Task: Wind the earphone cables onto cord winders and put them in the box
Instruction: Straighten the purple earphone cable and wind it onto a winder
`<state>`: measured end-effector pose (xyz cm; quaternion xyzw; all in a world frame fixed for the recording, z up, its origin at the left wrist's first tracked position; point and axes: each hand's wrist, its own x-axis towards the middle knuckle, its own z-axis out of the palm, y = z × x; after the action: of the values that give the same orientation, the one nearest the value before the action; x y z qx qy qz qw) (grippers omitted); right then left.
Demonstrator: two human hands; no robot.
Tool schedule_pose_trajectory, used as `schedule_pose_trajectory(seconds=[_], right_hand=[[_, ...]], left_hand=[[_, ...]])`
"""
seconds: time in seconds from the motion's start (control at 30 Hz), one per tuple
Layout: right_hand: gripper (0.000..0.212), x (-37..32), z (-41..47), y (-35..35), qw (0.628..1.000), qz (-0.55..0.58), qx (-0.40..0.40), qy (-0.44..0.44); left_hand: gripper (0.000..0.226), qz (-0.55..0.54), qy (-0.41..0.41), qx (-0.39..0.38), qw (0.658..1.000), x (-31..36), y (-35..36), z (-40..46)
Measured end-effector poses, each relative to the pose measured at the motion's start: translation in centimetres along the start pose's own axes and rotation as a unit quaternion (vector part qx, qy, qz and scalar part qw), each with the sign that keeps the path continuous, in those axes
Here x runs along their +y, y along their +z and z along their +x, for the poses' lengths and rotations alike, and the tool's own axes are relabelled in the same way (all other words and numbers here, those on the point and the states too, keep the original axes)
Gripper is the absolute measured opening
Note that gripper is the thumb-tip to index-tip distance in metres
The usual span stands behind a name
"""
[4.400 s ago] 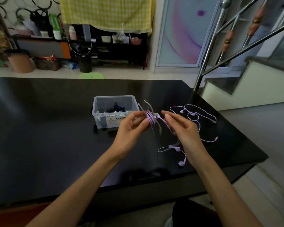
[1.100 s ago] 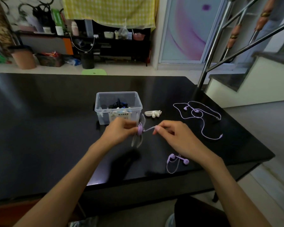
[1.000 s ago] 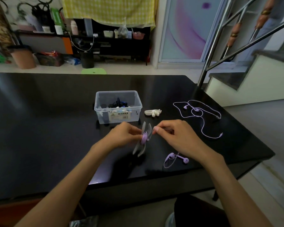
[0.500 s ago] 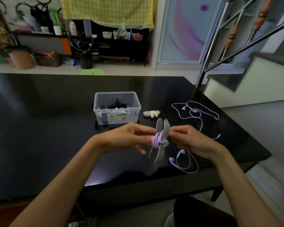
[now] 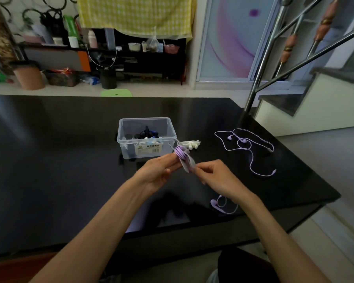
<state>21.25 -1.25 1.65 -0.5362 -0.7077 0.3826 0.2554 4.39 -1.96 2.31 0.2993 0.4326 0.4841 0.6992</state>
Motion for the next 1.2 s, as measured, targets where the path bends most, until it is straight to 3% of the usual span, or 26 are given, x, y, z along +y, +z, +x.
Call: schedule_pose_trajectory(seconds=[0.07,0.17,0.23,0.3,0.4,0.47,0.57,0.8,0.93,0.97,1.03,1.13,1.2], right_hand=[[0.018,-0.5,-0.4,0.5,0.999,-0.015,-0.034,-0.007],[0.020,-1.5,-0.7,0.3,0.997,-0.048,-0.031,-0.043],[0.019,-1.7,-0.8,-0.1,0.997,-0.054,-0.012,-0.059],[0.017,-1.4,-0.8,-0.5,0.994,-0.085,0.000,-0.073],[0.014,-1.2,-1.1,-1.3,0.988,-0.129,-0.001,-0.090],[0.013,-1.4,-1.5,-2.4,0.992,-0.089,-0.032,-0.079],[0.023,-1.4,-2.2,-4.1,0.993,-0.013,-0.107,-0.049],[0.014,-1.5,-2.8,-4.6,0.975,0.065,-0.212,-0.026],[0.012,-1.5,-2.7,-4.6,0.976,0.073,-0.202,-0.024],[0.015,-1.3,-2.5,-4.6,0.979,0.072,-0.192,-0.021],[0.024,-1.2,-2.5,-4.6,0.981,0.055,-0.184,-0.003],[0.019,-1.3,-2.4,-4.0,0.988,0.066,-0.134,0.037],[0.021,-1.1,-1.8,-3.1,0.994,0.060,-0.079,0.039]], left_hand=[[0.016,-0.001,0.029,0.048,0.998,-0.1,-0.3,0.2],[0.016,0.114,0.096,0.131,0.980,-0.5,-1.0,0.5],[0.019,0.238,0.148,0.162,0.946,-0.8,-1.6,0.8],[0.023,0.397,0.191,0.147,0.885,-0.9,-2.1,1.1],[0.023,0.576,0.158,0.003,0.802,-0.2,-2.1,1.0],[0.026,0.610,0.104,-0.137,0.773,0.5,-1.8,0.2],[0.029,0.583,0.031,-0.259,0.770,1.5,-1.5,-1.1],[0.030,0.517,-0.076,-0.360,0.773,2.7,-2.2,-2.0],[0.029,0.467,-0.123,-0.450,0.752,3.0,-2.9,-2.5],[0.030,0.450,-0.111,-0.459,0.758,3.1,-3.0,-2.6],[0.029,0.399,-0.053,-0.422,0.813,3.1,-3.0,-2.7],[0.029,0.286,0.009,-0.274,0.918,3.0,-2.7,-2.4],[0.029,0.238,0.033,-0.193,0.951,2.2,-2.6,-1.7]])
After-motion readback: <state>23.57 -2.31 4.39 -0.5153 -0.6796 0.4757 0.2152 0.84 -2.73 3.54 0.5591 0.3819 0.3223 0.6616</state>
